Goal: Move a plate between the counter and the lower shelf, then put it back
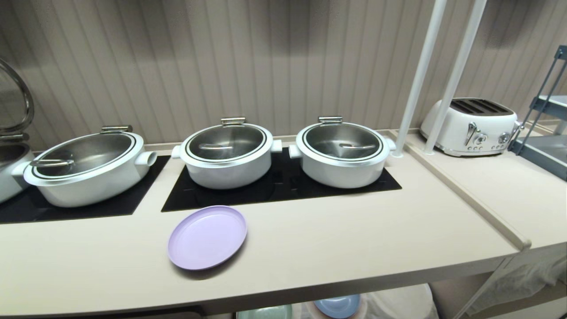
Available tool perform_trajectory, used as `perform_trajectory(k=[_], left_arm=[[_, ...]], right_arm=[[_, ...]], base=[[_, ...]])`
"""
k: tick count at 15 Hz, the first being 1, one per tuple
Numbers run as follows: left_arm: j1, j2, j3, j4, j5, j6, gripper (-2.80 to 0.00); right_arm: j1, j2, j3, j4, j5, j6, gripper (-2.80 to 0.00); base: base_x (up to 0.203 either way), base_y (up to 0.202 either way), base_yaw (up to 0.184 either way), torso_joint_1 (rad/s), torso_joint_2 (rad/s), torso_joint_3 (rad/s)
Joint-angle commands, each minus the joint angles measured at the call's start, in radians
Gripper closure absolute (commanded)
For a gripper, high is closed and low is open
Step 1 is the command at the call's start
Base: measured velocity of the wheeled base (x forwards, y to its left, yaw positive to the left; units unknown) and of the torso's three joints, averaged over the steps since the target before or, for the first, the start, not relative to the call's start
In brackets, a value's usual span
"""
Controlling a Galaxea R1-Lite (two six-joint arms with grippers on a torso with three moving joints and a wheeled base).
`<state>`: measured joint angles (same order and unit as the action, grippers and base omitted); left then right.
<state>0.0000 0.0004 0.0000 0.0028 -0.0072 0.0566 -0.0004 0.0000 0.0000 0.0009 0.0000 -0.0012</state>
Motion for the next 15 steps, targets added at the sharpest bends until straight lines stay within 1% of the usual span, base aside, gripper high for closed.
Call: perform_trajectory(k=[1, 15], left_arm=[[0.000, 0.000, 0.000, 0.000, 0.000, 0.000, 0.00], [0.000, 0.000, 0.000, 0.000, 0.000, 0.000, 0.00]], right_arm=[[0.000, 0.000, 0.000, 0.001, -0.001, 0.000, 0.00], [0.000, 0.000, 0.000, 0.001, 0.000, 0.000, 0.00]], base=[[0.000, 0.000, 0.000, 0.000, 0.00, 0.000], [0.000, 0.000, 0.000, 0.000, 0.00, 0.000]])
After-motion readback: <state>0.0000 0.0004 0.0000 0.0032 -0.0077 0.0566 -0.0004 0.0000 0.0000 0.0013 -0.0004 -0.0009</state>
